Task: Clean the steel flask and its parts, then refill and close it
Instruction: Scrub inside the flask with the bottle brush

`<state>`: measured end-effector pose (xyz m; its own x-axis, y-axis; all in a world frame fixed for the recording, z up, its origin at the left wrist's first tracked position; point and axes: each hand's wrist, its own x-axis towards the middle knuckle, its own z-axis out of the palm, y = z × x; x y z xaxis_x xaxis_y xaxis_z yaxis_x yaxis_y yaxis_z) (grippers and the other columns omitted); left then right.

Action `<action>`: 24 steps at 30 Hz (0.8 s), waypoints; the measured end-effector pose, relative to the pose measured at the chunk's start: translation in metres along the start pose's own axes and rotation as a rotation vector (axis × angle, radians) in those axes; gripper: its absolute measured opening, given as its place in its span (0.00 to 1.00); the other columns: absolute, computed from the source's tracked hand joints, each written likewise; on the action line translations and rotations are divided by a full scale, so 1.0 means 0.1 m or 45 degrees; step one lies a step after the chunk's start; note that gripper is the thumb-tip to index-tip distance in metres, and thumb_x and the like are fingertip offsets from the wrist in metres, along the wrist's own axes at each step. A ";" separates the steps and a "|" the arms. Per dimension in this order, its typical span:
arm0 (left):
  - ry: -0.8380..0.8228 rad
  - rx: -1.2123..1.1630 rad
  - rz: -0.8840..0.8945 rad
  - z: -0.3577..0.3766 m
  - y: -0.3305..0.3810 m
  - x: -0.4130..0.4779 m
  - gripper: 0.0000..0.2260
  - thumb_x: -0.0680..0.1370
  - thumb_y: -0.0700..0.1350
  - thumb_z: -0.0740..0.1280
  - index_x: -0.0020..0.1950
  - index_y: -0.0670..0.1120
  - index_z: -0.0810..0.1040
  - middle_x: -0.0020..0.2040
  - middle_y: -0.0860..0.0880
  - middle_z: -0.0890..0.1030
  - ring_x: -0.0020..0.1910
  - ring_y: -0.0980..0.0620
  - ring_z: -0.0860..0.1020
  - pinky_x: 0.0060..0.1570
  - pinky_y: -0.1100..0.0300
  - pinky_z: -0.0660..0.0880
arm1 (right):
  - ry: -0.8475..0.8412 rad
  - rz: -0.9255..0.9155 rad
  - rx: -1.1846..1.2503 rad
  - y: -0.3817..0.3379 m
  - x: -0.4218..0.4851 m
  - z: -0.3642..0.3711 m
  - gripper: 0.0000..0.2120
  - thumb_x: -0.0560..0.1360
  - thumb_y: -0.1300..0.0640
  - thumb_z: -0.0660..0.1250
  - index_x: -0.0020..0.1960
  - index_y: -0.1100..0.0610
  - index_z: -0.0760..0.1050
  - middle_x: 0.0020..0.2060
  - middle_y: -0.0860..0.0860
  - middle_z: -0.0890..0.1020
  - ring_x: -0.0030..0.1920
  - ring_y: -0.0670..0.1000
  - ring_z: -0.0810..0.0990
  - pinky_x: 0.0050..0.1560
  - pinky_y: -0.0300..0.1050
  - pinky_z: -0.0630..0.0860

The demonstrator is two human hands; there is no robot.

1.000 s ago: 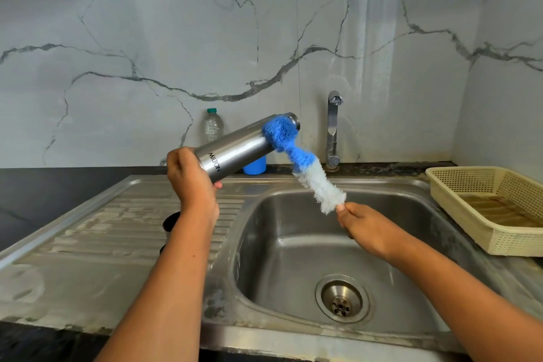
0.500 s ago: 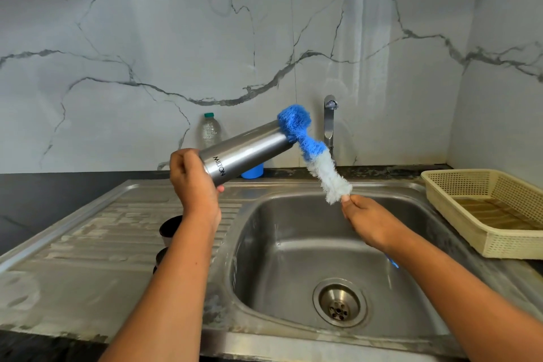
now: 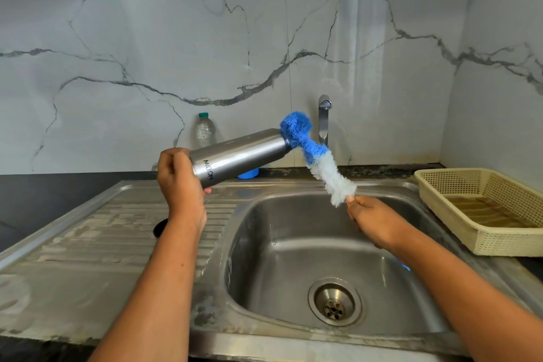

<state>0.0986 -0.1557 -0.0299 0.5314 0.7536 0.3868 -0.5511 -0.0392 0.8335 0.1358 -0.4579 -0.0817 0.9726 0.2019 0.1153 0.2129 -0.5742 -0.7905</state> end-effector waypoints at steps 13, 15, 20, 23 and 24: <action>-0.131 -0.010 -0.028 0.06 -0.02 -0.04 0.06 0.76 0.49 0.61 0.50 0.54 0.77 0.51 0.51 0.80 0.45 0.52 0.80 0.31 0.59 0.75 | 0.285 -0.090 0.063 -0.13 -0.05 0.00 0.21 0.85 0.43 0.53 0.42 0.53 0.75 0.38 0.51 0.80 0.38 0.50 0.76 0.40 0.46 0.69; -0.188 -0.016 -0.063 0.07 -0.01 -0.07 0.06 0.80 0.46 0.61 0.53 0.52 0.77 0.51 0.51 0.79 0.45 0.51 0.80 0.28 0.62 0.74 | 0.353 -0.114 0.126 -0.15 -0.04 0.02 0.22 0.85 0.42 0.54 0.42 0.53 0.77 0.39 0.50 0.82 0.40 0.48 0.76 0.41 0.44 0.69; -0.350 0.102 -0.163 0.11 -0.08 -0.10 0.07 0.82 0.47 0.60 0.55 0.52 0.77 0.49 0.51 0.79 0.46 0.51 0.78 0.29 0.62 0.71 | 0.404 -0.163 0.282 -0.17 -0.04 0.04 0.21 0.85 0.43 0.54 0.44 0.53 0.77 0.47 0.45 0.85 0.41 0.44 0.84 0.48 0.46 0.73; -0.428 0.136 -0.223 0.13 -0.12 -0.12 0.11 0.77 0.53 0.62 0.55 0.52 0.78 0.48 0.50 0.80 0.46 0.51 0.77 0.32 0.60 0.70 | 0.357 -0.152 0.350 -0.18 -0.05 0.06 0.20 0.85 0.44 0.55 0.44 0.56 0.77 0.42 0.49 0.86 0.42 0.44 0.87 0.42 0.46 0.72; -0.457 0.133 -0.249 0.14 -0.12 -0.13 0.14 0.75 0.55 0.62 0.56 0.51 0.78 0.49 0.49 0.80 0.47 0.51 0.78 0.34 0.59 0.71 | 0.355 -0.149 0.351 -0.18 -0.04 0.07 0.20 0.85 0.45 0.56 0.44 0.55 0.77 0.42 0.49 0.87 0.43 0.44 0.87 0.40 0.45 0.71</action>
<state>0.1075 -0.1738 -0.0399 0.8199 0.4781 0.3150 -0.3594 0.0016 0.9332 0.1272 -0.4428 -0.0720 0.9393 0.0087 0.3430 0.3278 -0.3185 -0.8895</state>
